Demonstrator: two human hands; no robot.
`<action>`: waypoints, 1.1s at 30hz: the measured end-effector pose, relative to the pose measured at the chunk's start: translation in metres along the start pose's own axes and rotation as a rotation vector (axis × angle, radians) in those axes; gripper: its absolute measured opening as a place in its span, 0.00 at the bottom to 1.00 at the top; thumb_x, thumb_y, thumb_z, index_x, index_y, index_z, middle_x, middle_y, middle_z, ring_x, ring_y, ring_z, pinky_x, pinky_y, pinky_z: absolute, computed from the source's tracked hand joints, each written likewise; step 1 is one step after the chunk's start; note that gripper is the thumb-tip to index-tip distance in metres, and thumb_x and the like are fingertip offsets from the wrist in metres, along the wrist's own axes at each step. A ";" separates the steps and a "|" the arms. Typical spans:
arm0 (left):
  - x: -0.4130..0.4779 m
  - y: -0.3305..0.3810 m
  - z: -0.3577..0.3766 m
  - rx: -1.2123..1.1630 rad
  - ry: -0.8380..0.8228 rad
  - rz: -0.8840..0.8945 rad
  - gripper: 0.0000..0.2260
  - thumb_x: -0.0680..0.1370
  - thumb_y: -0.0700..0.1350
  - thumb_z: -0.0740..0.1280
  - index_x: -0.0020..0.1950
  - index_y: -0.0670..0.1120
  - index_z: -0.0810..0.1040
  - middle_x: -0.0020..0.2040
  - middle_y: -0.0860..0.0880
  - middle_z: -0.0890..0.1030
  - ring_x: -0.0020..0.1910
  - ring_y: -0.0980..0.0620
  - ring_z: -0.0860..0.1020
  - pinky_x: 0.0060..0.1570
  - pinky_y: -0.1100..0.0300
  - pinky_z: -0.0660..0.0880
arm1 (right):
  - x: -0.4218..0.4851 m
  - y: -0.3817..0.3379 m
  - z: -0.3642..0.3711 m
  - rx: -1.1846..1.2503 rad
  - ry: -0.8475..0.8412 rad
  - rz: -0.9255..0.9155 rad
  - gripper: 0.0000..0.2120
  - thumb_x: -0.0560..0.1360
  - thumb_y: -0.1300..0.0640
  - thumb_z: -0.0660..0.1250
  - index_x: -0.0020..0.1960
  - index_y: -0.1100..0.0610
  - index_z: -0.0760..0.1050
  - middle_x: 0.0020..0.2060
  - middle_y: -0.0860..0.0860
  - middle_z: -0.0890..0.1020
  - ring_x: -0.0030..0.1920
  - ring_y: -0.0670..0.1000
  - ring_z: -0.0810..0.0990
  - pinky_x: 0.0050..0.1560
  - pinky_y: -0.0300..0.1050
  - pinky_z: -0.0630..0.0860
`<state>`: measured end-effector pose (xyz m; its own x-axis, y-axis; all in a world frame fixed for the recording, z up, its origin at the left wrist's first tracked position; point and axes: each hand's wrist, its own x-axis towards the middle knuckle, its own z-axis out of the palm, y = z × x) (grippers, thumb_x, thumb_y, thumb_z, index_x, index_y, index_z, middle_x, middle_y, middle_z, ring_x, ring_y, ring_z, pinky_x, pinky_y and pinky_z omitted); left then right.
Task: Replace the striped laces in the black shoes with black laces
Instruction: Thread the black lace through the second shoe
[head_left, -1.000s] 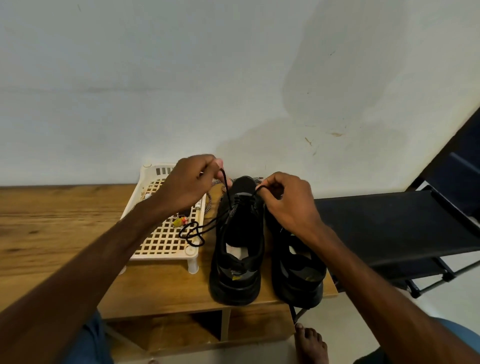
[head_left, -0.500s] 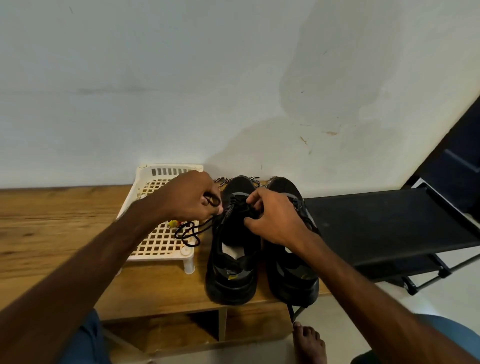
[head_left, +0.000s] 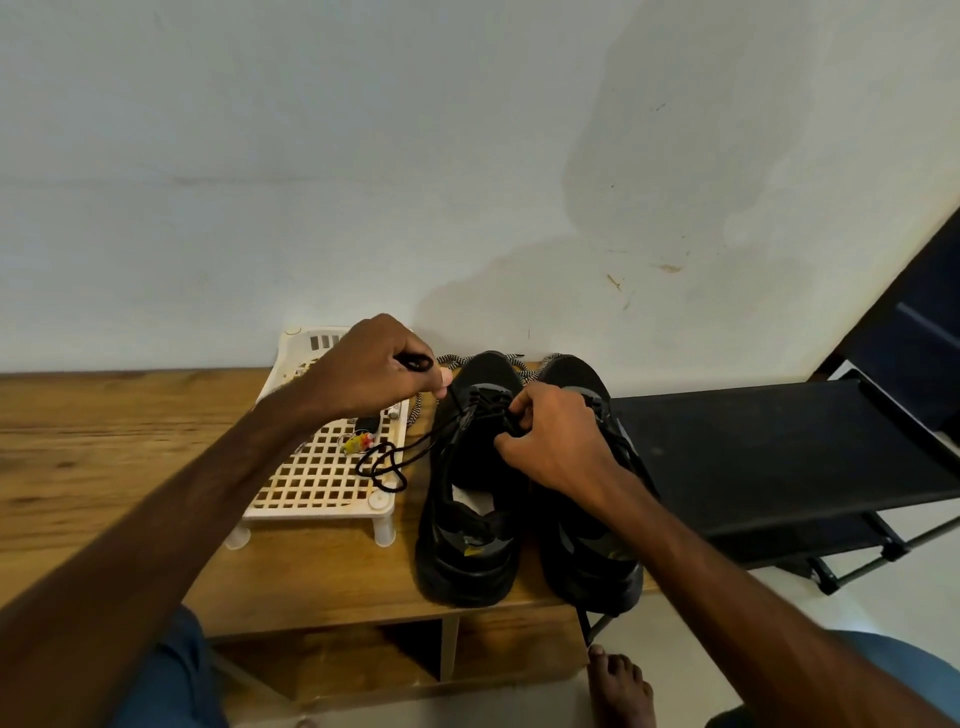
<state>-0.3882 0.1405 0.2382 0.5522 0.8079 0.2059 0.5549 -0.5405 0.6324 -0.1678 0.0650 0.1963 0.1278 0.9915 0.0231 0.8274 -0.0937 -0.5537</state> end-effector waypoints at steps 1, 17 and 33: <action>-0.001 0.000 0.000 -0.038 0.006 0.008 0.06 0.77 0.49 0.75 0.40 0.52 0.88 0.29 0.51 0.81 0.26 0.53 0.70 0.33 0.54 0.67 | 0.000 0.000 0.000 0.001 0.002 0.007 0.19 0.71 0.50 0.76 0.60 0.54 0.77 0.46 0.48 0.80 0.48 0.50 0.81 0.52 0.49 0.83; -0.007 -0.003 0.009 -0.048 -0.247 -0.151 0.10 0.85 0.47 0.61 0.51 0.50 0.82 0.27 0.44 0.82 0.21 0.45 0.80 0.26 0.60 0.77 | -0.002 -0.006 -0.002 -0.006 -0.006 0.018 0.18 0.71 0.51 0.75 0.59 0.54 0.77 0.47 0.49 0.81 0.49 0.51 0.81 0.53 0.50 0.82; 0.002 0.009 -0.004 -0.779 -0.212 -0.309 0.14 0.84 0.49 0.61 0.43 0.44 0.77 0.26 0.53 0.62 0.19 0.57 0.58 0.24 0.62 0.70 | -0.005 -0.008 -0.006 0.020 0.005 -0.029 0.15 0.75 0.50 0.75 0.58 0.55 0.79 0.48 0.47 0.82 0.47 0.46 0.81 0.51 0.45 0.82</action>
<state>-0.3847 0.1379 0.2473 0.5939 0.7896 -0.1544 0.1578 0.0739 0.9847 -0.1714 0.0606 0.2060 0.1064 0.9934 0.0439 0.8197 -0.0627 -0.5694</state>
